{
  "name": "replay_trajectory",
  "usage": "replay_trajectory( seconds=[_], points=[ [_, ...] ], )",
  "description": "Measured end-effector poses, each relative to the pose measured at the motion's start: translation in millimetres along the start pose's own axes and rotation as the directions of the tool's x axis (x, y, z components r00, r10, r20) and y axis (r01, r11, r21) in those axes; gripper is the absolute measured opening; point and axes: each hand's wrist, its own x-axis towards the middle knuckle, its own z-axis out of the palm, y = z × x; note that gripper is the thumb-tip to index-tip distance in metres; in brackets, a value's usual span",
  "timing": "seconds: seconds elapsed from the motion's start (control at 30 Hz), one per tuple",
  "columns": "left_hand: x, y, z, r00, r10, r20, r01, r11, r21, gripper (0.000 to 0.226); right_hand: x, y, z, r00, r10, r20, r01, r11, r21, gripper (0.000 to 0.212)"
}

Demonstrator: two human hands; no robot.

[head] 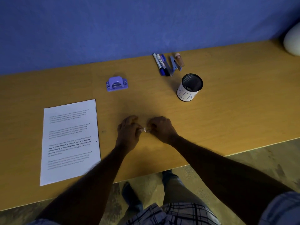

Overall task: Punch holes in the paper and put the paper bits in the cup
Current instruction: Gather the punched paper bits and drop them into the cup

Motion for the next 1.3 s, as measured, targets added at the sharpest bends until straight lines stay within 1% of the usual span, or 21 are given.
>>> replay_trajectory(
  seconds=[0.07,0.13,0.2,0.33,0.5,0.57,0.67,0.73,0.77,0.83,0.9,0.97,1.03,1.13,1.23,1.3],
  points=[
    [1.5,-4.9,-3.5,1.000,0.012,0.007,-0.011,1.000,-0.022,0.015,2.2,-3.2,0.9,1.000,0.005,0.019,-0.005,1.000,0.009,0.031],
    [3.3,-8.6,-6.0,1.000,0.031,0.005,-0.031,0.999,-0.014,0.017,4.3,-5.5,1.6,1.000,-0.007,0.023,0.007,1.000,-0.003,0.032],
    [4.8,-10.3,-6.9,0.999,0.050,-0.001,-0.050,0.999,-0.014,0.017,5.5,-7.0,1.0,1.000,-0.008,0.029,0.009,1.000,-0.010,0.028],
    [6.4,-12.2,-6.6,0.998,0.062,0.010,-0.062,0.998,-0.002,0.017,8.4,-10.8,-2.3,0.995,-0.007,0.101,0.011,0.999,-0.039,0.017],
    [6.3,-13.8,-9.1,0.997,0.077,0.024,-0.078,0.996,0.041,0.015,9.7,-15.9,-5.6,0.991,0.018,0.135,-0.011,0.999,-0.053,0.005],
    [6.0,-12.9,-12.3,0.997,0.069,0.031,-0.070,0.996,0.051,0.015,10.6,-20.4,-5.9,0.984,0.039,0.172,-0.023,0.995,-0.095,0.006],
    [3.7,-13.4,-17.4,0.997,0.073,0.030,-0.075,0.996,0.052,0.014,12.4,-29.0,-3.9,0.972,0.045,0.229,0.007,0.975,-0.221,0.011],
    [2.3,-13.7,-20.5,0.997,0.074,0.026,-0.075,0.996,0.041,0.013,13.2,-30.8,-3.7,0.969,0.068,0.239,-0.005,0.967,-0.256,0.013],
    [2.4,-13.2,-22.3,0.997,0.072,0.025,-0.073,0.997,0.032,0.013,13.1,-30.1,-4.9,0.966,0.093,0.240,-0.033,0.970,-0.242,0.015],
    [3.7,-11.1,-26.7,0.998,0.057,0.023,-0.057,0.998,0.007,0.012,12.6,-26.5,-10.2,0.956,0.157,0.246,-0.122,0.981,-0.152,0.018],
    [7.3,-6.5,-31.7,0.999,0.051,0.018,-0.051,0.998,-0.021,0.012,12.8,-20.8,-19.7,0.945,0.218,0.243,-0.226,0.974,0.008,0.019],
    [12.8,0.7,-34.6,0.998,0.057,0.010,-0.056,0.997,-0.060,0.011,11.9,-15.3,-32.0,0.947,0.236,0.219,-0.277,0.944,0.180,0.014],
    [20.0,12.6,-36.4,0.998,0.055,-0.006,-0.055,0.995,-0.083,0.011,10.9,-11.4,-47.5,0.961,0.209,0.180,-0.253,0.926,0.280,0.010],
    [37.1,39.2,-38.1,0.996,0.086,-0.028,-0.089,0.987,-0.134,0.012,10.5,-7.1,-77.4,0.981,0.165,0.100,-0.188,0.931,0.314,0.008],
    [60.6,74.7,-42.2,0.984,0.175,-0.034,-0.178,0.961,-0.213,0.011,13.7,1.5,-113.2,0.989,0.147,-0.025,-0.130,0.932,0.338,0.016],
    [80.6,101.4,-45.7,0.977,0.212,-0.034,-0.213,0.944,-0.252,0.011,15.8,11.7,-138.4,0.981,0.166,-0.098,-0.118,0.921,0.371,0.023]
  ],
)
